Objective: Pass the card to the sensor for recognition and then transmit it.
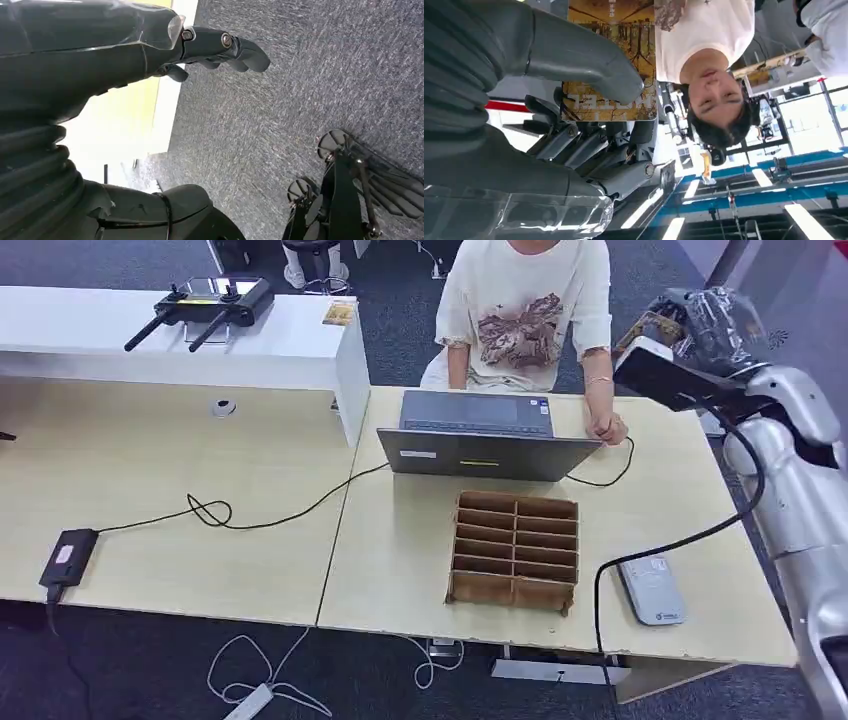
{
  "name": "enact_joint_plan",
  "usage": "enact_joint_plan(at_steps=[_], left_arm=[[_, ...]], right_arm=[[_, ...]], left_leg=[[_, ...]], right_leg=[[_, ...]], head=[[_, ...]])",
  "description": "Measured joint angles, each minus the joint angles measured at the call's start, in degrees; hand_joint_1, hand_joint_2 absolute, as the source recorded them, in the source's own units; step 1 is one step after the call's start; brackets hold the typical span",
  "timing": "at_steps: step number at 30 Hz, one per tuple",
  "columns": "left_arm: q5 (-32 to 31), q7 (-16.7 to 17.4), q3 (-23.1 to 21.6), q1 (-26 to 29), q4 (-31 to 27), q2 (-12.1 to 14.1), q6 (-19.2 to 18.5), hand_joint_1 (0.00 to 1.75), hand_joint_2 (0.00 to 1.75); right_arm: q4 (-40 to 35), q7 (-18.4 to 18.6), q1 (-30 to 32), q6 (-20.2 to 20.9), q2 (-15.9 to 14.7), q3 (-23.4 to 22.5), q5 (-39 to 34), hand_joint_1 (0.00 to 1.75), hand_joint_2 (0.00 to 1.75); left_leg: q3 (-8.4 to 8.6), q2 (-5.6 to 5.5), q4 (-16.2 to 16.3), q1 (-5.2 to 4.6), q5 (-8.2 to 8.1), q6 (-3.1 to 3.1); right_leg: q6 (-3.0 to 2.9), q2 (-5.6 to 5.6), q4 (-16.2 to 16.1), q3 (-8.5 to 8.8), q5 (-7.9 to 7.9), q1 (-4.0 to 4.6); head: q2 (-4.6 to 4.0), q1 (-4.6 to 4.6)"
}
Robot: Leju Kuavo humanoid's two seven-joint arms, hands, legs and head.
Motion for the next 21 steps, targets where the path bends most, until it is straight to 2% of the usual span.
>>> enact_joint_plan(at_steps=[8, 21], left_arm=[[0.4, -0.2, 0.1, -0.1, 0.0, 0.0, 0.1, 0.0, 1.75], [0.2, -0.6, 0.4, -0.1, 0.0, 0.1, 0.2, 0.0, 1.75]], right_arm=[[10.8, 1.1, -5.5, -0.7, 7.4, 3.2, 2.0, 1.75, 1.75], [22.0, 7.7, -10.8, -0.9, 13.4, 6.8, 9.4, 1.75, 1.75]], left_leg=[[0.02, -0.03, 0.0, 0.02, 0.03, -0.01], [0.02, -0.03, 0.0, 0.02, 0.03, -0.01]], right_leg=[[-0.01, -0.02, 0.0, -0.01, 0.0, 0.01], [-0.01, -0.02, 0.0, 0.0, 0.01, 0.01]], head=[[0.0, -0.04], [0.0, -0.02]])
